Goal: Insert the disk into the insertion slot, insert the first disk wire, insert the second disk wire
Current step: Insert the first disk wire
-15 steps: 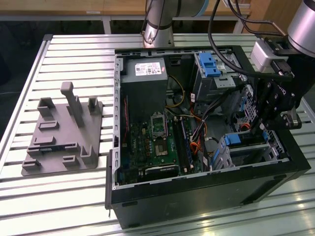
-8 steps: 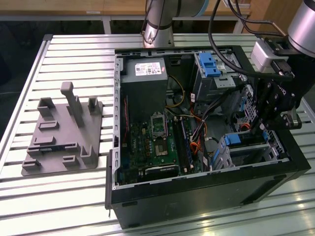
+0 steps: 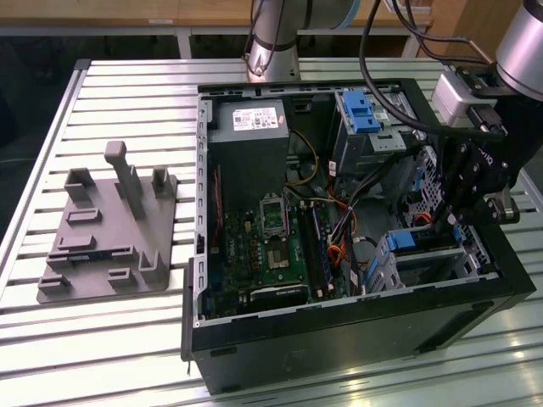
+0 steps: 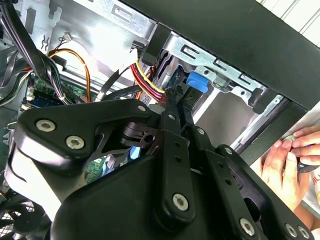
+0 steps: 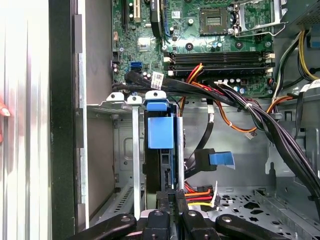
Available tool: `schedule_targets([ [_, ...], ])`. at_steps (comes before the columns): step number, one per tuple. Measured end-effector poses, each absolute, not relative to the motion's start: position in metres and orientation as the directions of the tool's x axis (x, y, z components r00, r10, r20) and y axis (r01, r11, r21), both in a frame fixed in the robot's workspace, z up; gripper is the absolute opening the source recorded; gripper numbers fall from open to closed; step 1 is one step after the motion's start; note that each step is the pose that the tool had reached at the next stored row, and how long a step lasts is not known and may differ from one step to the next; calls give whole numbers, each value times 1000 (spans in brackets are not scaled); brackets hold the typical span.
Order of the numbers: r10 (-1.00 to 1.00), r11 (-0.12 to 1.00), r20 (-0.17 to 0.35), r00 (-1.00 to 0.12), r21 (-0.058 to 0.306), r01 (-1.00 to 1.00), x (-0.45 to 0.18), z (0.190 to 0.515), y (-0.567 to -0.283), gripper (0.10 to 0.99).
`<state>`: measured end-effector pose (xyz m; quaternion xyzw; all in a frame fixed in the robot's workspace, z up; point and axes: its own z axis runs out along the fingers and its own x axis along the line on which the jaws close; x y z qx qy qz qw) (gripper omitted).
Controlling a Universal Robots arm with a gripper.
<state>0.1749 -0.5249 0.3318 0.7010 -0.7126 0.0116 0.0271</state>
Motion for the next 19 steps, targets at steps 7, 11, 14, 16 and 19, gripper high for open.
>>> schedule_targets([
  [7, -998, 17, 53, -16, 21, -1000, 175, 329, -525, 165],
  [11, -999, 17, 49, -16, 21, -1000, 175, 328, -525, 165],
  [14, -999, 17, 45, -16, 22, -1000, 175, 327, -525, 173],
  [16, -999, 17, 46, -16, 22, -1000, 175, 329, -525, 239],
  [19, -999, 17, 46, -16, 22, -1000, 175, 334, -525, 239],
])
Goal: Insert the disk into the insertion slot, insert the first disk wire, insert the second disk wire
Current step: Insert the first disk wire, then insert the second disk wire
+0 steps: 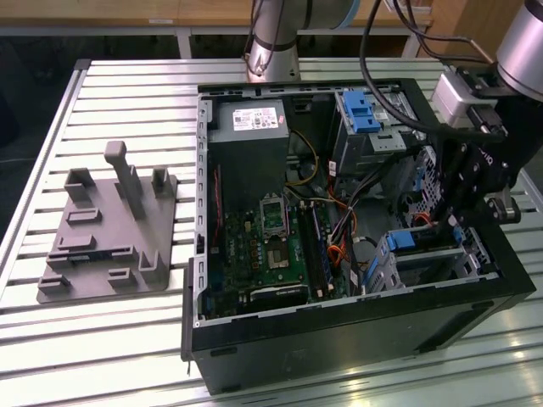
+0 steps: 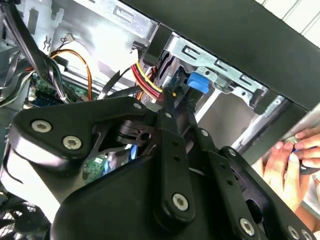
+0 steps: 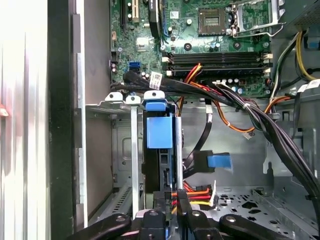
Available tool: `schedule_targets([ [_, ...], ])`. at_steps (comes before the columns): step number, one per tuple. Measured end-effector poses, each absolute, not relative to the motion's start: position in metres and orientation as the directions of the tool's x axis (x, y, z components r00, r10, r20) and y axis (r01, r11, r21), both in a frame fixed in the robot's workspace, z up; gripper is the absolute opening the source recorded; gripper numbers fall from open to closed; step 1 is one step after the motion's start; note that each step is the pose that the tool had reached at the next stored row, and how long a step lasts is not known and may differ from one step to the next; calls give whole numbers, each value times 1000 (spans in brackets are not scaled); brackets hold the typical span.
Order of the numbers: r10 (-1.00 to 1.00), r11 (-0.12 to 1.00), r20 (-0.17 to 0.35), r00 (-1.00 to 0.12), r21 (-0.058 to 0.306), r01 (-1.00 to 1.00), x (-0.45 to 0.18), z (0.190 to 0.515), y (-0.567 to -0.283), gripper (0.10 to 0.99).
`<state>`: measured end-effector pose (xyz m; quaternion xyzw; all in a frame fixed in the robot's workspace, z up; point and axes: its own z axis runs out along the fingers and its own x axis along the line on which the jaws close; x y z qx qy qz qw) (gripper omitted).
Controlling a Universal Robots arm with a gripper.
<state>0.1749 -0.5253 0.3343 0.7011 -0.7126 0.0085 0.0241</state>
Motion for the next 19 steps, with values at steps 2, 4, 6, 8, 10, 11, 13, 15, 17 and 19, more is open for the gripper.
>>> schedule_targets([
  [2, -999, 17, 46, -16, 22, -1000, 175, 342, -525, 239],
  [4, -999, 17, 46, -16, 22, -1000, 175, 351, -525, 239],
  [6, -999, 17, 46, -16, 22, -1000, 175, 359, -525, 239],
  [8, -999, 17, 46, -16, 22, -1000, 175, 361, -525, 239],
  [10, -999, 17, 43, -16, 22, -1000, 175, 361, -525, 239],
  [11, -999, 17, 40, -16, 22, -1000, 175, 361, -525, 239],
  [13, -999, 17, 39, -16, 22, -1000, 175, 361, -525, 239],
  [15, -999, 17, 38, -16, 22, -1000, 175, 361, -525, 239],
  [17, -999, 17, 38, -16, 22, -1000, 175, 361, -525, 239],
  [19, -999, 17, 37, -16, 22, -1000, 175, 361, -525, 239],
])
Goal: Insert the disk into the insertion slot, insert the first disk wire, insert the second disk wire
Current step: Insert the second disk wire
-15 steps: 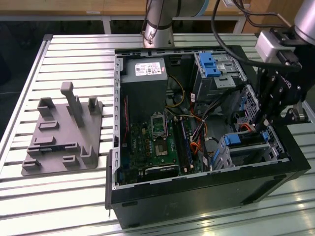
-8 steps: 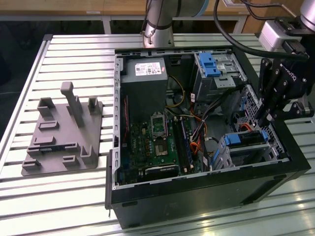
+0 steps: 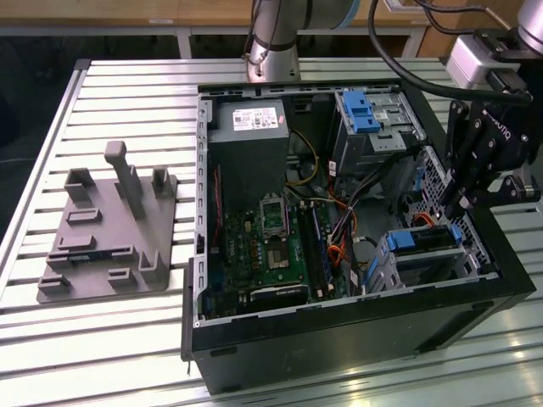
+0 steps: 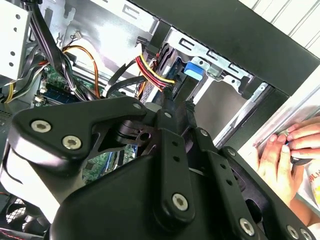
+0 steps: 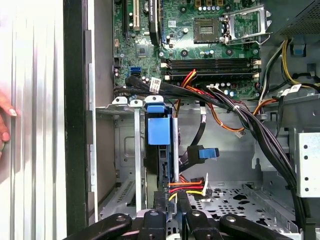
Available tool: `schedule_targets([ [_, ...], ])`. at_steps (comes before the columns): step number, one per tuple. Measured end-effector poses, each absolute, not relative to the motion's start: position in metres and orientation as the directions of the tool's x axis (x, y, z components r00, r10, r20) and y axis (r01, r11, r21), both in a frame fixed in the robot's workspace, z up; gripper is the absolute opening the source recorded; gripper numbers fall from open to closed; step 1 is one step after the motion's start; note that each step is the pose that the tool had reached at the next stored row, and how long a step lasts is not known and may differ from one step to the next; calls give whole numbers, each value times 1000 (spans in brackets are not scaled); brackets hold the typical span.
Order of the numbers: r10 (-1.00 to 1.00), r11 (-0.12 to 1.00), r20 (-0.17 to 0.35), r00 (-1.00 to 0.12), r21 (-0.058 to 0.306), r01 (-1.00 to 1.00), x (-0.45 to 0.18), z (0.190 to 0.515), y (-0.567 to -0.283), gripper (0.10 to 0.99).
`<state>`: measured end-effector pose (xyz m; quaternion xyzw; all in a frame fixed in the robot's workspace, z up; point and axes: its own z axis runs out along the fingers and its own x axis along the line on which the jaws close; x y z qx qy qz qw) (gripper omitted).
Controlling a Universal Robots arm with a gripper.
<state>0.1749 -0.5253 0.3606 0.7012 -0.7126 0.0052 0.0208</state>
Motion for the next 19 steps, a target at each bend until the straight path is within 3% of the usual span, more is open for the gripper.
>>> schedule_targets([
  [5, -999, 17, 48, -16, 22, -1000, 175, 361, -521, 239],
  [15, -988, 19, 151, -16, 20, -1000, 175, 363, -492, 239],
  [19, -988, 14, 155, -11, 18, -1000, 174, 363, -488, 239],
])
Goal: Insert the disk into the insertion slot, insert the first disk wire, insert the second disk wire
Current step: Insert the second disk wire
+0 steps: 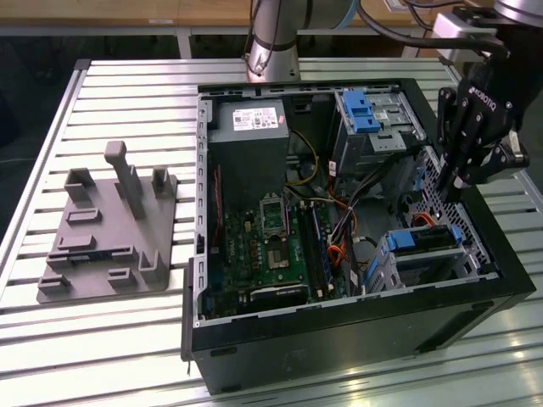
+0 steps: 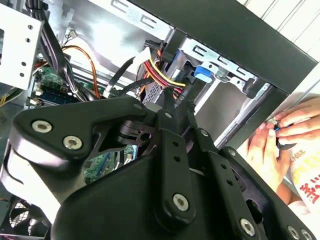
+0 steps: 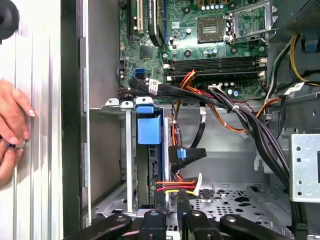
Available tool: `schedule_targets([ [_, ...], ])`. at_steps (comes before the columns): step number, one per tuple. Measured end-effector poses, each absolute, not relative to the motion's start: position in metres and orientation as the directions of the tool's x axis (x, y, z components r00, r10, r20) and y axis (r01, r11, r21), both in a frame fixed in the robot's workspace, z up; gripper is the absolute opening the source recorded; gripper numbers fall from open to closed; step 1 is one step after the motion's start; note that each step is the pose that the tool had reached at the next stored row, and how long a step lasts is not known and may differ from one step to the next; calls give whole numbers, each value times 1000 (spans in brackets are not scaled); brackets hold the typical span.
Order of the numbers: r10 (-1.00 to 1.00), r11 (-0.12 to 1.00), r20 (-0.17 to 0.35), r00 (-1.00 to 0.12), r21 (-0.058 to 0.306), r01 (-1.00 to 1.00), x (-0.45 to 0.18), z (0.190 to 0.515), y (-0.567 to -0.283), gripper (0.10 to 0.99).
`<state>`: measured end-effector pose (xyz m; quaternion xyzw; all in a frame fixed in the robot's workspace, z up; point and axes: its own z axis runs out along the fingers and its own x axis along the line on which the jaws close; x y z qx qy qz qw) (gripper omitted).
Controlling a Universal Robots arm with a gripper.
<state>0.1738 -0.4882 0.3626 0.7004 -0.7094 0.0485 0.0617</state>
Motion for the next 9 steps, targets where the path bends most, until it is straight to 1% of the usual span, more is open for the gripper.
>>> schedule_targets([
  [2, -987, 12, 158, -9, 16, -1000, 172, 363, -487, 251],
  [3, -987, 11, 160, -9, 16, -1000, 172, 363, -486, 306],
  [4, -987, 11, 162, -8, 16, -1000, 171, 363, -485, 306],
  [5, -986, 11, 167, -8, 16, -1000, 171, 363, -482, 373],
  [9, -976, 12, 218, -9, 15, -1000, 169, 363, -475, 373],
])
